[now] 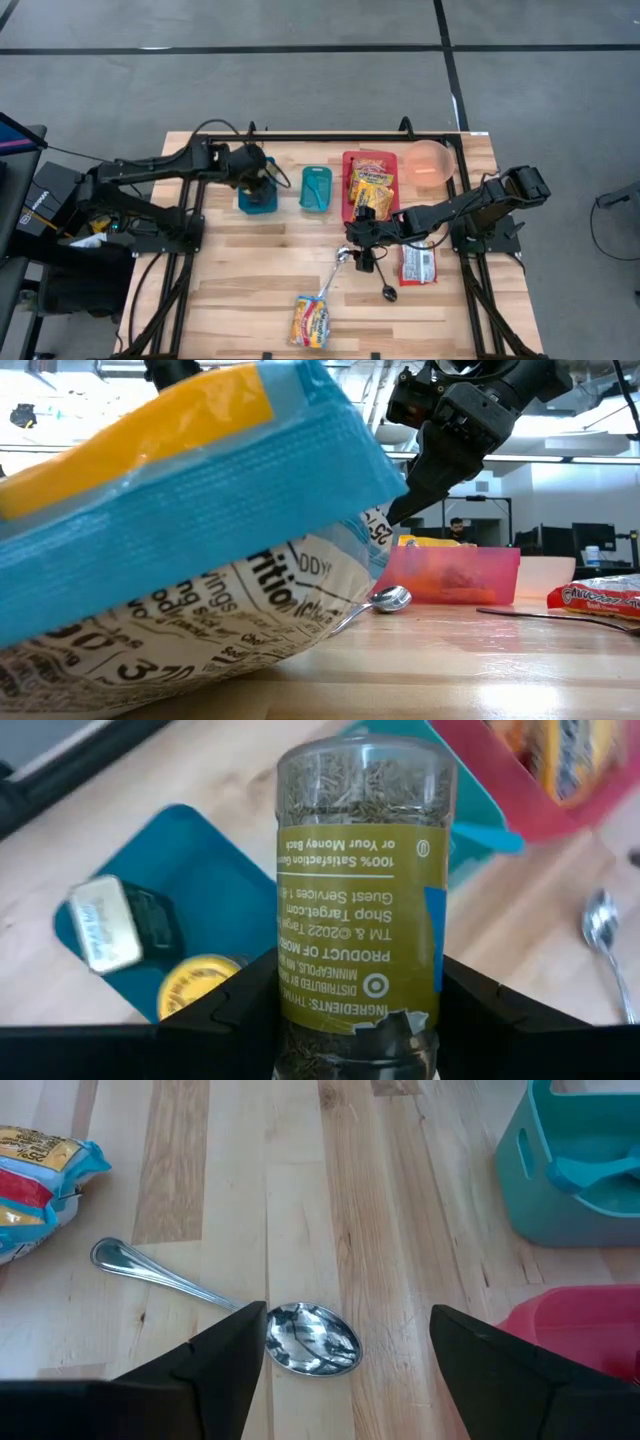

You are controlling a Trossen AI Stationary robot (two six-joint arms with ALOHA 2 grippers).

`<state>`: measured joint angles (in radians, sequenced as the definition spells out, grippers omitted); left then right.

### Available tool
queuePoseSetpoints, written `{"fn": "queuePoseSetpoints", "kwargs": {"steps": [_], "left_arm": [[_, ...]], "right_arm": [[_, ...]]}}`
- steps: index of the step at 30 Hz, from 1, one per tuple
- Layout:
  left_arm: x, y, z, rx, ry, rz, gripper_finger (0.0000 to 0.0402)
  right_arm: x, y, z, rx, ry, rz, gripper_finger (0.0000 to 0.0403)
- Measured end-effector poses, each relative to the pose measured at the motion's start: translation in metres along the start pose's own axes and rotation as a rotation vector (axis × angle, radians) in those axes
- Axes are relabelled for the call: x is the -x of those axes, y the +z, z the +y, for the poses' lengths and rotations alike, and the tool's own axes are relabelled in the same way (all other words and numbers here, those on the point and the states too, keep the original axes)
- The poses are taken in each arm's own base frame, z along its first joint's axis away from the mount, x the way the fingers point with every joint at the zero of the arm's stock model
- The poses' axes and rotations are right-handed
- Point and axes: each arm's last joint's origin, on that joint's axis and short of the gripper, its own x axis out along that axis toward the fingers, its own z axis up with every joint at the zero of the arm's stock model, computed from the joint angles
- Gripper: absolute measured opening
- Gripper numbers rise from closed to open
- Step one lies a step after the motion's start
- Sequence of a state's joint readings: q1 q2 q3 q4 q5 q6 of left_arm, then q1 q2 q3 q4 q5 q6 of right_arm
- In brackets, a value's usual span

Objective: Pick & Place Food Item
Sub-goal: Put the black spice bottle into the blue bin

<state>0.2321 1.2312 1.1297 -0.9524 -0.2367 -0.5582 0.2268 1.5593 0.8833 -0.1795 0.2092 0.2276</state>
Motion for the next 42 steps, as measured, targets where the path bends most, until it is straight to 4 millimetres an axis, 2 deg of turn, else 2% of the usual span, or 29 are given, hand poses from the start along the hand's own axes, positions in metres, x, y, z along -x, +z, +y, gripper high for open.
{"fn": "queuePoseSetpoints", "kwargs": {"steps": [8, 12, 15, 25, 33, 42], "left_arm": [[-0.008, 0.018, 0.037, 0.162, -0.001, 0.038, 0.0188], [-0.012, 0.021, 0.054, 0.232, 0.007, 0.089, 0.0188], [-0.018, 0.022, 0.061, 0.280, -0.039, 0.155, 0.0188], [-0.029, 0.015, 0.044, 0.269, -0.252, 0.367, 0.0189], [-0.025, 0.001, 0.046, 0.323, -0.201, 0.522, 0.0189], [-0.024, 0.000, 0.045, 0.328, -0.223, 0.545, 0.0189]], "right_arm": [[0.000, 0.000, 0.000, 0.000, 0.000, 0.000, 0.0276], [0.000, 0.000, 0.000, 0.002, 0.000, 0.000, 0.0276], [0.000, 0.000, 0.000, 0.015, 0.000, 0.000, 0.0276], [0.000, 0.000, 0.000, 0.019, -0.001, 0.003, 0.0276], [0.000, 0.000, 0.000, 0.021, 0.000, 0.001, 0.0276], [0.000, 0.000, -0.001, 0.023, -0.003, -0.002, 0.0276]]}}
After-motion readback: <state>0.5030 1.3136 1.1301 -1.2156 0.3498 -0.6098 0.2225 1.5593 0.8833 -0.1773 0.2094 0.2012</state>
